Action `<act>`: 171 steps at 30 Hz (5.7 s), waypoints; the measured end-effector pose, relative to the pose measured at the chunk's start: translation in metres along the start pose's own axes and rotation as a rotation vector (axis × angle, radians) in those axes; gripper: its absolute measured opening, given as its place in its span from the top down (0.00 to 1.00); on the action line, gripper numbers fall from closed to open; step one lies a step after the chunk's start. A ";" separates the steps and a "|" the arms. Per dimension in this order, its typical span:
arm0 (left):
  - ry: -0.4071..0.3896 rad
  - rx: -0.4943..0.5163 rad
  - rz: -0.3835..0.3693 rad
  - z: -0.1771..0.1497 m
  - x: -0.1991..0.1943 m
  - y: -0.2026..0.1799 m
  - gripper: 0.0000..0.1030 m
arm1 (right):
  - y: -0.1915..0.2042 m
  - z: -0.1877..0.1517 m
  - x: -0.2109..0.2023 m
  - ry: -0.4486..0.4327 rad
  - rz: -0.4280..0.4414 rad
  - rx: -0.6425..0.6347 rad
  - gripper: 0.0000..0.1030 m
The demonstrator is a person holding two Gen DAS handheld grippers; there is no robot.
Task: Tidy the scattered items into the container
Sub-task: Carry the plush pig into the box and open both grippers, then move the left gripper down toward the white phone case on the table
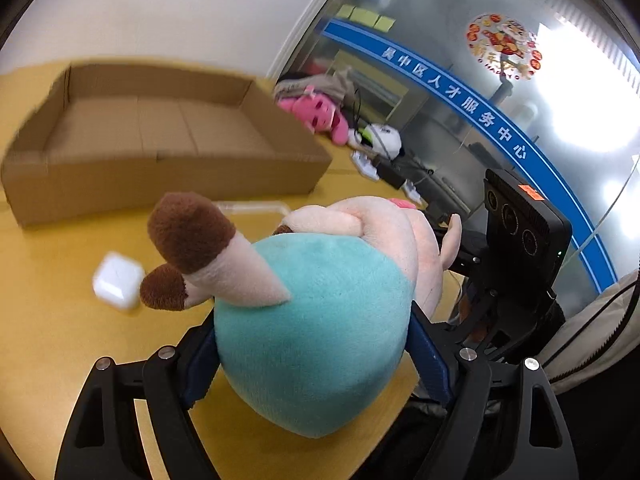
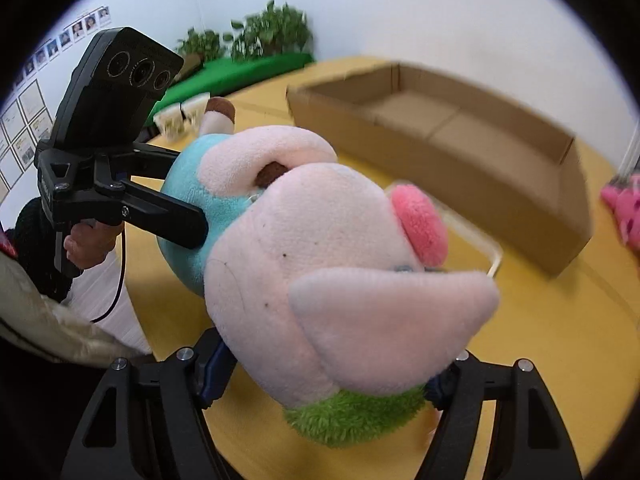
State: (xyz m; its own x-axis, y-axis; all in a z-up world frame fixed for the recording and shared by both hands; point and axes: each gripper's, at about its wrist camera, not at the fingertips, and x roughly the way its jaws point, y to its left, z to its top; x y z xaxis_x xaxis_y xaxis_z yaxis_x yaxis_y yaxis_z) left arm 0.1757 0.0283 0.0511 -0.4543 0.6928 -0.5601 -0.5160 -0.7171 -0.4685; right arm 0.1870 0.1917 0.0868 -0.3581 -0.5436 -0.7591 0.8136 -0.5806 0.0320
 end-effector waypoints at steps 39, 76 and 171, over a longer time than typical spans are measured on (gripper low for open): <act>-0.140 0.169 0.285 0.340 -0.003 0.140 0.16 | -0.198 0.382 0.072 -0.113 -0.043 -0.195 0.30; 0.147 -0.120 0.429 0.305 0.109 0.324 0.06 | -0.254 0.341 0.289 0.099 -0.007 -0.023 0.17; -0.057 -0.133 0.416 0.055 0.048 0.031 0.03 | -0.145 0.026 0.027 -0.111 -0.337 0.438 0.15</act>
State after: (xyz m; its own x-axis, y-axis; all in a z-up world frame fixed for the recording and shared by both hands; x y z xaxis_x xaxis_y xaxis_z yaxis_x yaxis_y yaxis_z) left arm 0.0981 0.0439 0.0472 -0.6450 0.3430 -0.6829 -0.1838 -0.9370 -0.2971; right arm 0.0475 0.2457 0.0788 -0.6308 -0.3314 -0.7016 0.3881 -0.9177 0.0845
